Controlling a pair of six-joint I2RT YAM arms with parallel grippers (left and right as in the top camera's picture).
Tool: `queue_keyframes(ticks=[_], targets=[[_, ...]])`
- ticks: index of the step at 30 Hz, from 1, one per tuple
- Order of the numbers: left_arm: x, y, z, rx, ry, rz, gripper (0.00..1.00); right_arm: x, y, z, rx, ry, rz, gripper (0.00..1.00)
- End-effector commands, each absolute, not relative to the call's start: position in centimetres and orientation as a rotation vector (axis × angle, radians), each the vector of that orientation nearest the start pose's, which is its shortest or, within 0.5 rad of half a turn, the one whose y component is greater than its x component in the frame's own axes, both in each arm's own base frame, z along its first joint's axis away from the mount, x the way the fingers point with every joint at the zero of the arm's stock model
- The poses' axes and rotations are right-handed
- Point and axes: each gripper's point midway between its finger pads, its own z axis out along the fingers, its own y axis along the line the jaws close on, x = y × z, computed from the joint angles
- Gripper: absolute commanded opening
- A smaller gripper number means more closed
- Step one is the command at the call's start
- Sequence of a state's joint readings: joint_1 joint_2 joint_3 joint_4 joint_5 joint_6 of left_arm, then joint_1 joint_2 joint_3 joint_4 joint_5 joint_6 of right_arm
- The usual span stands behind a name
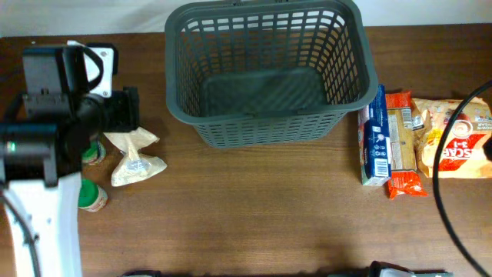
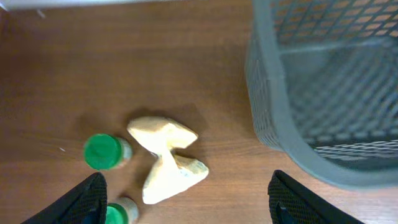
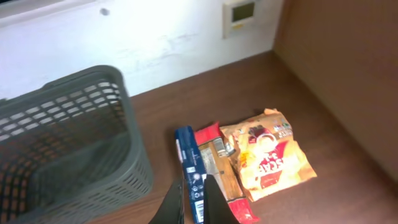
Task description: Pack container
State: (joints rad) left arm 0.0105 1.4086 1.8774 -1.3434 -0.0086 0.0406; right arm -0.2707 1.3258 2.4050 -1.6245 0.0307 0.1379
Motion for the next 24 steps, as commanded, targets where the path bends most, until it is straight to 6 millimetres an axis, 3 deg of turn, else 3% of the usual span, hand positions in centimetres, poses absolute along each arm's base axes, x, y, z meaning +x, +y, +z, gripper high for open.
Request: queue_keyframes(ticks=[1,5,7,10,12,14,15,17,19,24], targets=[[34.0,0.3,32.7,0.039,2.519,-0.077,0.66,24.3,-9.1,46.8,0.563,2.129,-0.141,0.04],[34.9,0.5,31.3,0.041,2.561,-0.076,0.73,28.1,-12.2,43.3,0.658,2.241,-0.163,0.04],[35.0,0.6,31.0,0.038,2.572,-0.069,0.97,30.3,-14.1,40.8,0.709,2.308,-0.168,0.04],[35.0,0.8,30.9,0.033,2.576,-0.053,0.99,33.5,-16.8,36.7,0.792,2.400,-0.165,0.08],[35.0,0.8,30.8,0.033,2.578,-0.054,0.99,35.4,-18.4,33.8,0.854,2.450,-0.155,0.21],[35.0,0.8,30.8,0.033,2.578,-0.054,0.99,37.0,-19.7,31.1,0.892,2.497,-0.150,0.57],[35.0,0.8,30.8,0.033,2.578,-0.054,0.99,37.5,-20.2,29.9,0.903,2.519,-0.150,0.70],[35.0,0.8,30.8,0.033,2.578,-0.054,0.99,38.4,-21.0,27.4,0.906,2.583,-0.177,0.82],[35.0,0.8,30.8,0.034,2.578,-0.054,0.99,39.2,-21.4,25.2,0.864,2.653,-0.181,0.88],[35.0,0.8,30.8,0.033,2.578,-0.055,0.99,39.8,-22.2,20.0,0.843,2.805,-0.196,0.90]])
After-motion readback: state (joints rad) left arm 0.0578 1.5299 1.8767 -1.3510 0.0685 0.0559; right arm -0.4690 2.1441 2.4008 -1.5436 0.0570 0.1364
